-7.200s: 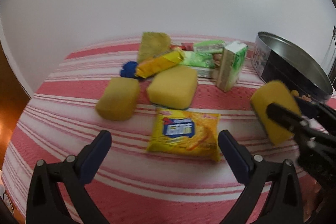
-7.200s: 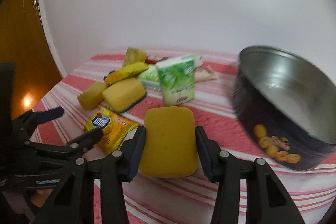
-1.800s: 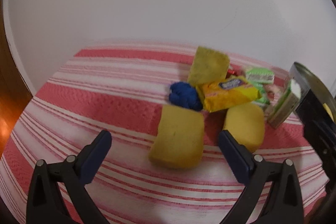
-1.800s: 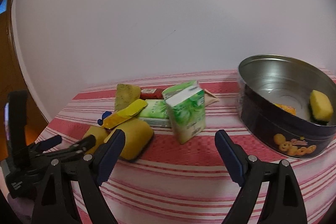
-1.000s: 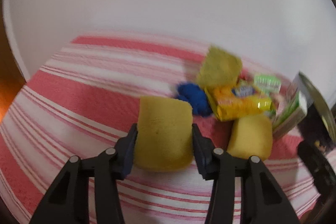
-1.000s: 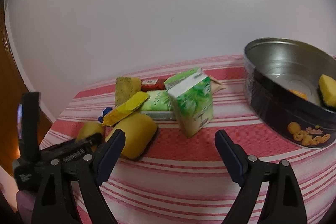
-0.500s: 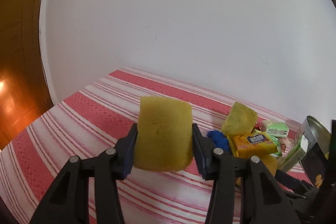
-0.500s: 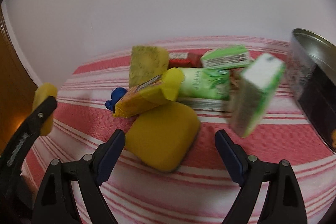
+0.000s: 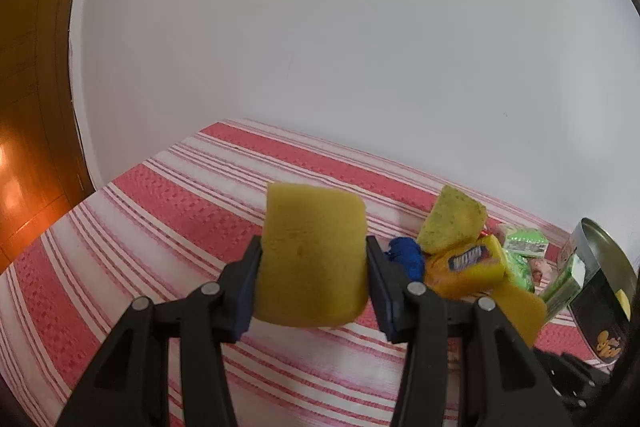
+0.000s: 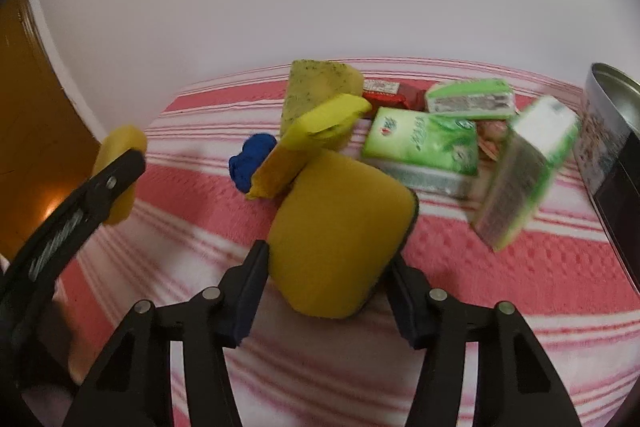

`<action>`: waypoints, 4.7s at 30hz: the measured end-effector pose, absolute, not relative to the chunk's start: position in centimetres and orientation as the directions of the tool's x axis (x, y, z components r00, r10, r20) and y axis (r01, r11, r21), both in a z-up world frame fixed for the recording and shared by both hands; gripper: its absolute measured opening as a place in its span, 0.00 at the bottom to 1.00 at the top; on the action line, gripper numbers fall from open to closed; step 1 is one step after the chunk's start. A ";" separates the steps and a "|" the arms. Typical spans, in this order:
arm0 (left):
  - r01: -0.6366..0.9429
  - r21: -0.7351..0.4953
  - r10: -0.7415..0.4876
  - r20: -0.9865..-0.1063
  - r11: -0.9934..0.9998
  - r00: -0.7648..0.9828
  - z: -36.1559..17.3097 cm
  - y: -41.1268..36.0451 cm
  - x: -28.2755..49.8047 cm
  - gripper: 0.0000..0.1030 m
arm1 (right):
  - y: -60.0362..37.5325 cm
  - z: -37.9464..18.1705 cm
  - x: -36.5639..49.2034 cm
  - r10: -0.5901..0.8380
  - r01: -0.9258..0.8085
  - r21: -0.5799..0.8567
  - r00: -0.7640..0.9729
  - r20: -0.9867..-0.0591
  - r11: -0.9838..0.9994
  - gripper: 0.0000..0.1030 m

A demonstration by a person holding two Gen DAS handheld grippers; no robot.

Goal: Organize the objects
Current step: 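Grasp a yellow sponge with the left tool while the right tool grasps a green-backed sponge, then carry both sponges into the metal tin and open both tools, then withdraw both tools from the tin toward the remaining pile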

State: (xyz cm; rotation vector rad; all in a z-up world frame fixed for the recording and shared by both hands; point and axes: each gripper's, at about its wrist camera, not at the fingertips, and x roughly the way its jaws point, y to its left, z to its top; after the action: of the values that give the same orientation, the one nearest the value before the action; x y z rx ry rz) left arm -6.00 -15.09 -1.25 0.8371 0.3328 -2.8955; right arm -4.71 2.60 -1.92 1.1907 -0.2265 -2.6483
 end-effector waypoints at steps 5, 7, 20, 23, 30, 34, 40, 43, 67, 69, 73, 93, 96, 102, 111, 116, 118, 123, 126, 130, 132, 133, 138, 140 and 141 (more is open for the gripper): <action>0.157 -0.183 -0.037 -0.530 -0.971 -0.847 -1.0 -15.0 -5.6 0.47 | 5.3 -1.5 -2.7 -0.324 0.164 0.292 -0.664 -0.674 -0.942 0.50; 0.153 -0.181 -0.036 -0.525 -0.972 -0.850 -1.0 -15.0 -5.5 0.48 | 5.8 -1.0 -1.8 -0.321 0.178 0.278 -0.685 -0.654 -0.944 0.50; 0.102 -0.176 -0.012 -0.448 -0.979 -0.894 -0.2 -13.7 -4.4 0.47 | 8.5 3.5 1.9 -0.204 0.147 0.160 -0.871 -0.446 -0.976 0.49; 0.094 -0.181 -0.006 -0.437 -0.979 -0.900 -0.1 -13.5 -4.2 0.48 | 8.9 4.0 2.1 -0.162 0.119 0.128 -0.896 -0.414 -0.985 0.49; 0.056 -0.194 0.029 -0.409 -0.979 -0.912 0.6 -11.7 -3.0 0.48 | 11.3 5.7 4.2 -0.047 0.039 0.033 -0.949 -0.312 -0.999 0.49; 0.006 -0.179 0.067 -0.397 -0.984 -0.915 1.1 -9.2 -2.4 0.48 | 13.2 5.9 3.8 0.014 -0.021 0.021 -0.957 -0.290 -1.000 0.49; -0.072 -0.134 0.118 -0.377 -0.988 -0.919 2.3 -4.1 -1.9 0.48 | 17.4 6.2 3.9 0.076 -0.093 0.046 -0.956 -0.285 -0.995 0.49; -0.109 -0.113 0.143 -0.368 -0.988 -0.919 3.1 -1.5 -2.0 0.48 | 19.5 6.4 4.1 0.109 -0.128 0.052 -0.954 -0.278 -0.990 0.49; -0.358 -0.075 0.356 -0.416 -0.931 -0.837 2.7 16.4 -3.7 0.48 | 31.5 6.1 1.8 0.353 -0.365 -0.024 -0.879 -0.321 -0.931 0.49; -0.363 -0.067 0.356 -0.428 -0.929 -0.831 2.3 17.5 -4.0 0.48 | 31.6 5.8 1.3 0.351 -0.364 -0.025 -0.875 -0.333 -0.931 0.49; -0.369 -0.054 0.353 -0.451 -0.928 -0.820 1.6 19.0 -4.6 0.48 | 31.7 5.4 0.9 0.365 -0.372 -0.053 -0.861 -0.353 -0.927 0.49; -0.334 0.026 0.271 -0.528 -0.942 -0.805 0.2 22.6 -6.1 0.47 | 29.8 5.2 0.3 0.323 -0.342 -0.031 -0.851 -0.415 -0.939 0.49; -0.319 0.025 0.260 -0.522 -0.948 -0.812 0.5 22.4 -6.6 0.56 | 29.0 5.4 0.4 0.314 -0.330 -0.033 -0.857 -0.409 -0.943 0.51; -0.279 0.017 0.239 -0.467 -0.960 -0.851 1.7 22.2 -5.4 0.97 | 28.7 5.7 1.7 0.323 -0.352 0.010 -0.869 -0.374 -0.936 0.67; -0.258 -0.020 0.239 -0.451 -0.966 -0.860 2.2 20.2 -5.0 1.00 | 28.8 6.1 1.6 0.307 -0.332 0.023 -0.894 -0.327 -0.943 0.75; -0.254 -0.016 0.235 -0.445 -0.967 -0.864 3.0 18.4 -3.9 1.00 | 28.3 6.5 2.3 0.317 -0.342 0.036 -0.901 -0.298 -0.939 0.79; -0.251 -0.007 0.229 -0.437 -0.968 -0.870 3.2 18.2 -3.6 1.00 | 28.0 6.5 2.4 0.322 -0.347 0.038 -0.900 -0.295 -0.937 0.79; -0.234 0.027 0.203 -0.415 -0.972 -0.887 3.5 17.4 -3.3 1.00 | 30.1 6.5 1.7 0.340 -0.364 0.040 -0.899 -0.276 -0.930 0.79; -0.225 0.030 0.194 -0.412 -0.974 -0.891 3.5 16.6 -3.1 1.00 | 30.0 6.6 2.0 0.372 -0.395 0.037 -0.890 -0.264 -0.918 0.79; -0.198 0.052 0.162 -0.395 -0.979 -0.904 3.1 15.8 -3.2 1.00 | 30.0 6.8 2.5 0.412 -0.436 0.038 -0.874 -0.258 -0.899 0.79; -0.191 0.061 0.154 -0.385 -0.980 -0.910 3.1 15.1 -3.0 1.00 | 30.3 6.7 2.7 0.424 -0.449 0.047 -0.869 -0.257 -0.892 0.79; -0.189 0.063 0.151 -0.381 -0.980 -0.912 3.1 14.8 -2.9 1.00 | 30.4 6.7 2.9 0.432 -0.458 0.052 -0.865 -0.254 -0.888 0.79; -0.164 0.076 0.125 -0.365 -0.984 -0.922 3.0 12.9 -2.7 1.00 | 29.3 6.8 4.1 0.439 -0.475 0.110 -0.864 -0.246 -0.873 0.79; -0.156 0.076 0.117 -0.369 -0.985 -0.922 2.9 12.2 -2.7 1.00 | 28.3 6.8 4.3 0.434 -0.471 0.106 -0.864 -0.253 -0.876 0.79; -0.151 0.078 0.112 -0.370 -0.985 -0.922 2.9 11.7 -2.7 1.00 | 27.8 6.9 4.4 0.436 -0.471 0.092 -0.863 -0.255 -0.878 0.79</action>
State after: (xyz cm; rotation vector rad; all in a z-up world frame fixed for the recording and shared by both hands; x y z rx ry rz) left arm -2.71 11.74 2.87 0.6093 -0.1726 -3.2145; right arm 4.36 27.75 6.87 0.4235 -0.2821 -3.5812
